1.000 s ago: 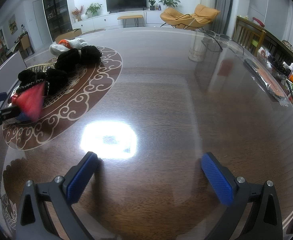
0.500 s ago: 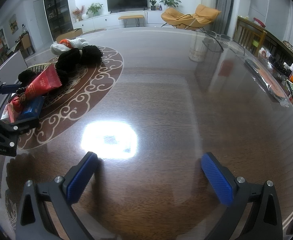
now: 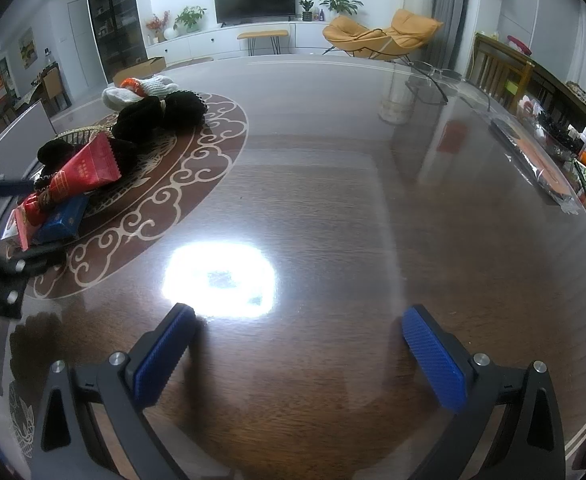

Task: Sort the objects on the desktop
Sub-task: 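Move the left gripper down toward the blue-and-white nail cream box, then close the left gripper on the nail cream box and lift it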

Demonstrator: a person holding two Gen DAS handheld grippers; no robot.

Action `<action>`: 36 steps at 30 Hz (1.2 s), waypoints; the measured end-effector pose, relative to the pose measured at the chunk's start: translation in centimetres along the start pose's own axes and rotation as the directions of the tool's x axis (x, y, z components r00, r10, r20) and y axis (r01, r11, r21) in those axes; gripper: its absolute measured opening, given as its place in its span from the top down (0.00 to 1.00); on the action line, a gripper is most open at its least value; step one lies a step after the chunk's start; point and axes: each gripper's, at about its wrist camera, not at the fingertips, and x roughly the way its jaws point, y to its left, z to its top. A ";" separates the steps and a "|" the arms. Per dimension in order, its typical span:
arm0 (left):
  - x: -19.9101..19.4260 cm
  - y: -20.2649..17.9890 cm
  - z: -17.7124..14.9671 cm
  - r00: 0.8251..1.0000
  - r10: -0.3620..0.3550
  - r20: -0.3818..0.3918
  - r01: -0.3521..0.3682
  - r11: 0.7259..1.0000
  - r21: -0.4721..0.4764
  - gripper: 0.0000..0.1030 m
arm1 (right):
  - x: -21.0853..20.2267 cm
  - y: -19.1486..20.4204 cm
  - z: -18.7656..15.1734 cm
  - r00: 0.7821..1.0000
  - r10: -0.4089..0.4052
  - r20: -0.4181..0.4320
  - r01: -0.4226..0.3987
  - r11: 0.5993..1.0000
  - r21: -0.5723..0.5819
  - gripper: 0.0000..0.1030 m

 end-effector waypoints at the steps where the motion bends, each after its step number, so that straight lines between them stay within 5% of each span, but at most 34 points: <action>1: -0.1 0.1 -0.3 1.000 -0.004 0.000 0.004 1.000 -0.004 0.00 | 0.0 0.0 0.0 1.000 0.000 0.000 0.000 1.000 0.000 0.00; 12: -1.8 -0.2 -2.2 0.998 -0.062 -0.033 0.064 0.996 0.069 0.00 | -0.1 0.0 -0.1 1.000 0.008 0.005 -0.008 1.000 0.004 0.00; 21: -2.9 5.4 -2.5 0.990 -0.141 -0.002 0.139 0.979 -0.151 0.00 | -0.1 0.2 -0.1 1.000 0.007 0.005 -0.007 1.000 0.002 0.00; 30: -1.3 1.2 -2.5 0.996 -0.070 -0.046 0.074 0.993 0.097 0.00 | -0.1 0.2 -0.1 1.000 0.004 0.003 -0.004 1.000 -0.001 0.00; 36: -1.1 0.0 -1.3 0.994 -0.103 -0.040 0.106 0.991 0.081 0.00 | 0.0 0.2 -0.2 1.000 0.002 0.002 -0.002 1.000 -0.002 0.00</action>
